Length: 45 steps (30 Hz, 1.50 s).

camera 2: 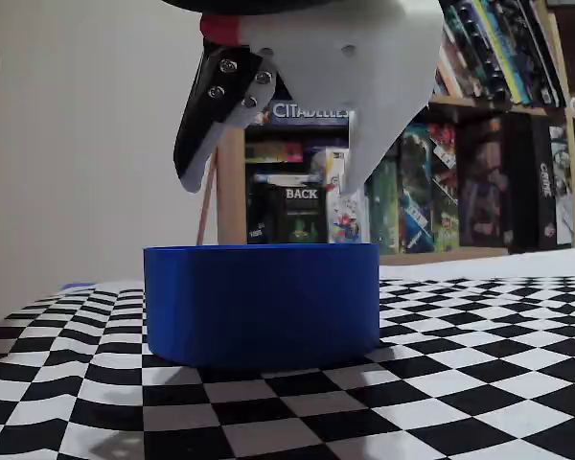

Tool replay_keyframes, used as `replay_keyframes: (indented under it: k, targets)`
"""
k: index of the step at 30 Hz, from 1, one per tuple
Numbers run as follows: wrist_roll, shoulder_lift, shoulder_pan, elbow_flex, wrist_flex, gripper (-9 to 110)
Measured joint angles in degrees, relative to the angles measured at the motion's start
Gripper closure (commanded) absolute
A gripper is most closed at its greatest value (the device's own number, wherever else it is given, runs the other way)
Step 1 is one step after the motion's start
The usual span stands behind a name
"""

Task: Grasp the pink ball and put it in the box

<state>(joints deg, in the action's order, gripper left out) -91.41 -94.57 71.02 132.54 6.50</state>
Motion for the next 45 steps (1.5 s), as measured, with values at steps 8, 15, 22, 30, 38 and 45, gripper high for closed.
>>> replay_keyframes:
  k: [8,15,22,30,38,45]
  targets:
    - [0.0,0.0,0.0,0.0,0.7,70]
    - [3.96,-1.23,-2.11,0.0,2.81,71]
    - [16.08,-9.32,-5.1,0.0,4.75,71]
    - [33.31,-16.79,-13.36,1.49,4.92,71]
    - [54.05,-28.3,-29.0,10.81,4.92,71]
    - [69.08,-42.98,-40.69,17.49,-2.64,78]
